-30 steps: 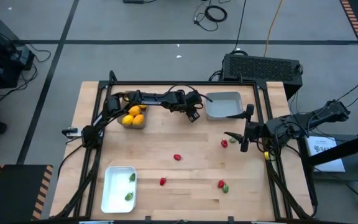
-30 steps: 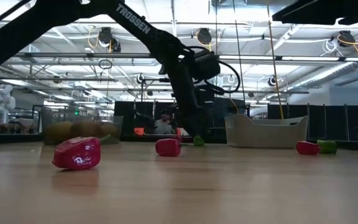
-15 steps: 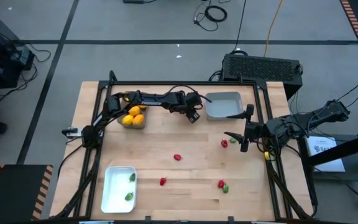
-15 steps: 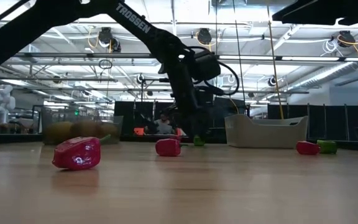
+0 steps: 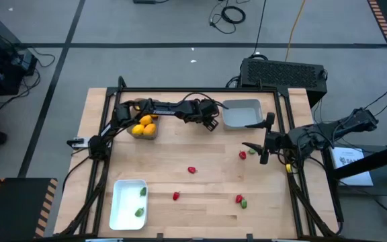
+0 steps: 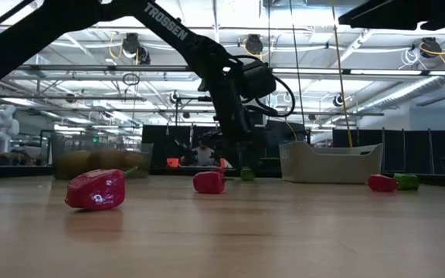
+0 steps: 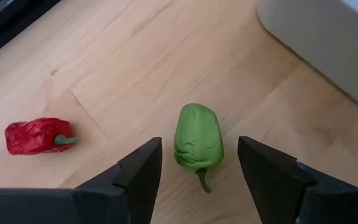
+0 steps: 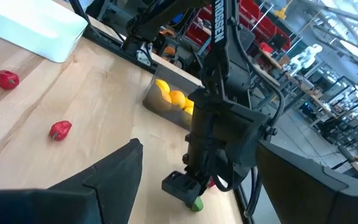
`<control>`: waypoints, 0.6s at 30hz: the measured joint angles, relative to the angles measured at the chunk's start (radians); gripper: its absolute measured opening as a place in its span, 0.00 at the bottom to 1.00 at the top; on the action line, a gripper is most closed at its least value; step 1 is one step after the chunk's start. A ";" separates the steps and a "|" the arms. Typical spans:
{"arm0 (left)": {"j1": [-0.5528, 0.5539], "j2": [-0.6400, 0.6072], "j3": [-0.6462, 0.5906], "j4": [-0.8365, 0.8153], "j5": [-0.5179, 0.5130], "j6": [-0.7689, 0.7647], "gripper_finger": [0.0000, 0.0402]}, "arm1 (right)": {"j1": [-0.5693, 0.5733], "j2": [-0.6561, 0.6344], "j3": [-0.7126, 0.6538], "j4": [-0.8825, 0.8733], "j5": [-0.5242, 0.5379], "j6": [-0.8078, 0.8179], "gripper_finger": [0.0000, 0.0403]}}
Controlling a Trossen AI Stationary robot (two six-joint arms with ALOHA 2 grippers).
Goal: Sort produce into baskets
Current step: Put the green bell pepper into the white bin
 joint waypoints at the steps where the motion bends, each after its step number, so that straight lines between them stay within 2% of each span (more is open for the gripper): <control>1: 0.000 0.000 0.000 0.002 0.000 -0.013 0.54 | 0.000 0.000 0.000 0.008 0.000 -0.009 0.74; 12: -0.005 0.006 0.000 0.014 -0.021 -0.073 0.54 | 0.000 0.000 0.001 0.065 0.000 -0.100 0.74; 16: -0.013 0.019 -0.002 0.017 -0.040 -0.094 0.50 | 0.000 0.000 0.001 0.098 0.000 -0.118 0.74; 18: -0.012 0.033 0.001 0.043 -0.003 -0.095 0.46 | 0.000 0.000 0.001 0.104 0.000 -0.131 0.74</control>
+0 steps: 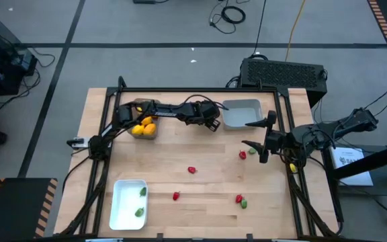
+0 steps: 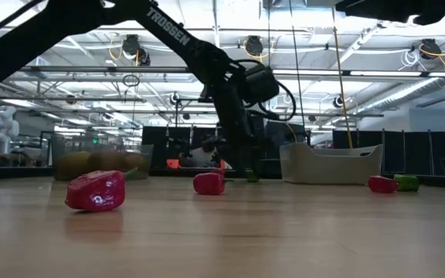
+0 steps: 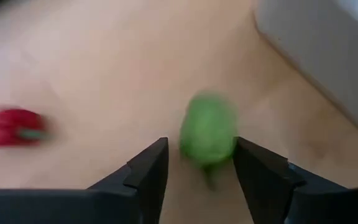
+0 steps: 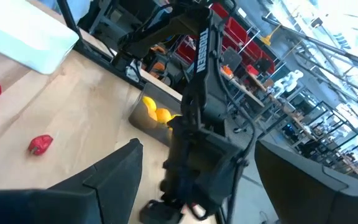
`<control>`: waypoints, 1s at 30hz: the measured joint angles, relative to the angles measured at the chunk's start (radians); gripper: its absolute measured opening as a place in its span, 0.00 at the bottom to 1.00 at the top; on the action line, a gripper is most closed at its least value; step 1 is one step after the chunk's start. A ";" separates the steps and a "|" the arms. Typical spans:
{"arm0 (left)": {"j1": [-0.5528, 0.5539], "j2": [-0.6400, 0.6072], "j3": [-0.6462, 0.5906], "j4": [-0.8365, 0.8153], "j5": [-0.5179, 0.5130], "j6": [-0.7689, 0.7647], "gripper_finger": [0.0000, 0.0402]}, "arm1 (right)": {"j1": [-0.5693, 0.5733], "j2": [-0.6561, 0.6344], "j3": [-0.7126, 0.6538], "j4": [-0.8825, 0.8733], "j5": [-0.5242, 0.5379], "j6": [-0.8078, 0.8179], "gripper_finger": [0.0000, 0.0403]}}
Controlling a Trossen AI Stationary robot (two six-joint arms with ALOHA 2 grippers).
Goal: Sort produce into baskets
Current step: Put the green bell pepper into the white bin
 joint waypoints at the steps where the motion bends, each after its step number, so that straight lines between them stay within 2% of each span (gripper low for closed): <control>1: 0.002 0.011 0.000 0.001 0.012 0.000 0.44 | 0.000 0.000 0.000 -0.001 0.000 -0.010 0.74; 5: -0.002 0.021 0.001 0.010 -0.027 0.004 0.38 | 0.000 0.000 0.000 -0.004 0.000 -0.023 0.74; 12: -0.003 0.022 0.000 0.029 -0.023 0.043 0.27 | 0.000 0.000 0.000 -0.004 0.000 -0.051 0.74; 23: -0.021 0.023 0.004 0.029 -0.012 0.111 0.03 | 0.000 0.000 0.000 -0.004 0.000 -0.058 0.74; 30: -0.038 -0.008 0.033 -0.037 0.050 0.145 0.01 | 0.000 0.000 0.000 -0.005 0.000 -0.050 0.74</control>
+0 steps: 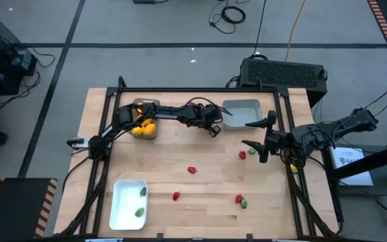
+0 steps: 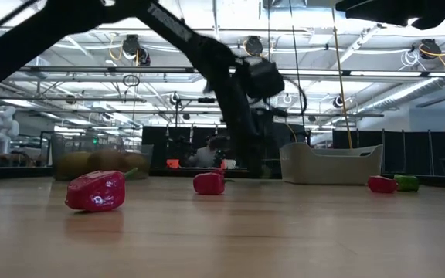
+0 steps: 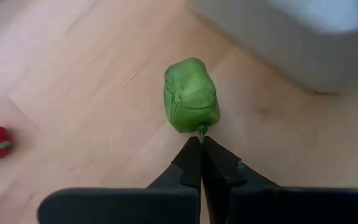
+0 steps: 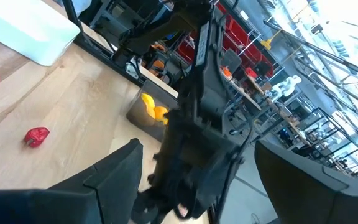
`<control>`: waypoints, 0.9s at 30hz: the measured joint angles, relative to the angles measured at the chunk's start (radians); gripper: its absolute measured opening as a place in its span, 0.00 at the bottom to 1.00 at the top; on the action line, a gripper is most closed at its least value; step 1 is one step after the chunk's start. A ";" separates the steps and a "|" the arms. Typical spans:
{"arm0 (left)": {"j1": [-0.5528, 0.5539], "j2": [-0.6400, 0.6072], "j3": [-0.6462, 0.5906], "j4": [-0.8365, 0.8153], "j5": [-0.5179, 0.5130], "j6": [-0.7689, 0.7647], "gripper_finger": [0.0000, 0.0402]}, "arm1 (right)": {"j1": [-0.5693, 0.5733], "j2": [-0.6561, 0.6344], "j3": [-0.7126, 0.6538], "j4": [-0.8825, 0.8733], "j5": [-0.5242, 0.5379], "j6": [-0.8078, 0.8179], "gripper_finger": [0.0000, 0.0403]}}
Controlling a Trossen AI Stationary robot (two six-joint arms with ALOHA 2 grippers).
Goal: Sort produce into baskets
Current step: Put the green bell pepper into the white bin
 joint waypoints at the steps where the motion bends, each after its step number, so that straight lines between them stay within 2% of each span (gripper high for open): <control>1: -0.004 -0.018 0.004 -0.017 0.001 0.012 0.01 | 0.000 0.000 0.000 0.000 0.000 0.004 0.74; 8: -0.023 -0.173 0.008 -0.188 0.009 0.024 0.01 | 0.000 0.000 0.000 -0.001 0.000 0.029 0.74; 14: -0.100 -0.350 0.008 -0.527 0.152 -0.023 0.01 | 0.000 0.000 0.000 -0.003 0.000 0.052 0.74; 21: -0.308 -0.547 0.008 -0.831 0.184 -0.290 0.01 | 0.000 0.000 0.000 -0.003 0.000 0.091 0.74; 27: -0.577 -0.639 0.008 -0.967 0.180 -0.550 0.00 | 0.001 0.001 0.000 -0.001 0.000 0.168 0.74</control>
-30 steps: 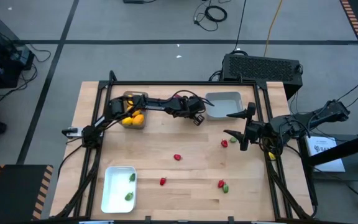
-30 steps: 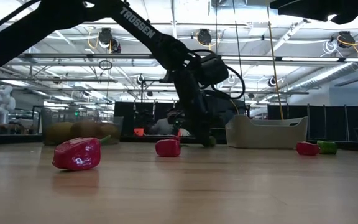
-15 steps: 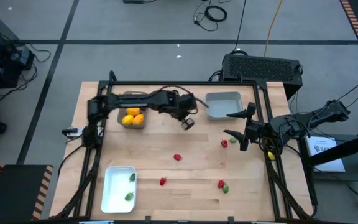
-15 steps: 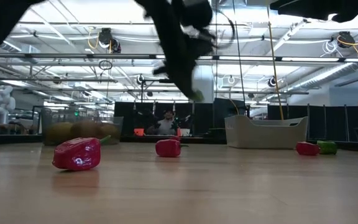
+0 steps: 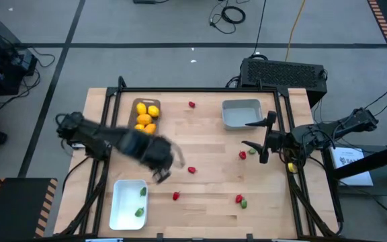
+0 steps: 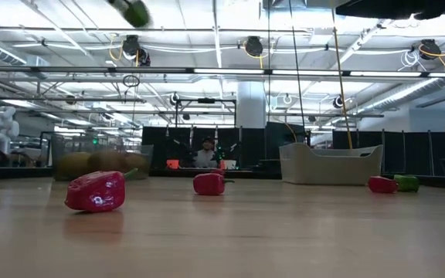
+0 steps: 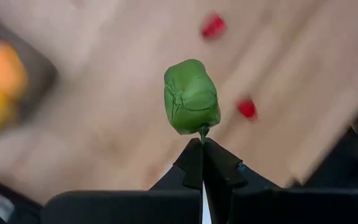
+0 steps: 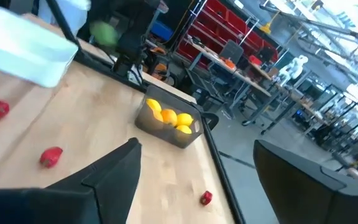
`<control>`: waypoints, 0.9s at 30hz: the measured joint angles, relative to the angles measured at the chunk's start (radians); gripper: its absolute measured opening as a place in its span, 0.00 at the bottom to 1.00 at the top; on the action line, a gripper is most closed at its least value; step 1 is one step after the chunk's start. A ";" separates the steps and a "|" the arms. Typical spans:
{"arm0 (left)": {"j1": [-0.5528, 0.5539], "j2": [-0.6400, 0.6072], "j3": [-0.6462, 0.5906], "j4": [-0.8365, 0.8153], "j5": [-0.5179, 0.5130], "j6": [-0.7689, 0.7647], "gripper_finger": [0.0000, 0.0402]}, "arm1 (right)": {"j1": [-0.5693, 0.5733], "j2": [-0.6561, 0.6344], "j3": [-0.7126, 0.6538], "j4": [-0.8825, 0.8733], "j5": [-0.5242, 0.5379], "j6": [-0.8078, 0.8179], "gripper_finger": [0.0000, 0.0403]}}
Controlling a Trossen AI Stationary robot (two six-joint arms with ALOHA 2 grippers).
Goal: Sort produce into baskets
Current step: Put the green bell pepper into the white bin
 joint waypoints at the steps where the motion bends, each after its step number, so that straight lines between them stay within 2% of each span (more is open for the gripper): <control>1: -0.049 -0.004 0.000 -0.008 0.000 -0.050 0.00 | 0.000 0.000 0.000 0.000 0.000 0.023 0.74; 5: -0.231 -0.004 0.000 -0.023 0.001 -0.225 0.00 | 0.000 0.000 0.000 -0.002 -0.012 0.137 0.74; 9: -0.371 -0.004 -0.029 -0.016 0.002 -0.371 0.00 | 0.000 0.008 0.000 -0.012 -0.152 0.245 0.74; 12: -0.431 -0.004 -0.067 -0.025 0.001 -0.430 0.00 | 0.001 0.037 0.000 -0.035 -0.225 0.337 0.74; 16: -0.472 -0.004 -0.138 -0.022 0.013 -0.432 0.00 | -0.001 0.099 0.006 -0.139 -0.233 0.501 0.74; 21: -0.463 -0.003 -0.220 -0.001 0.121 -0.431 0.00 | -0.001 0.201 0.074 -0.349 -0.234 0.730 0.74; 27: -0.457 -0.005 -0.293 0.149 0.173 -0.465 0.00 | -0.001 0.309 0.108 -0.441 -0.234 0.893 0.74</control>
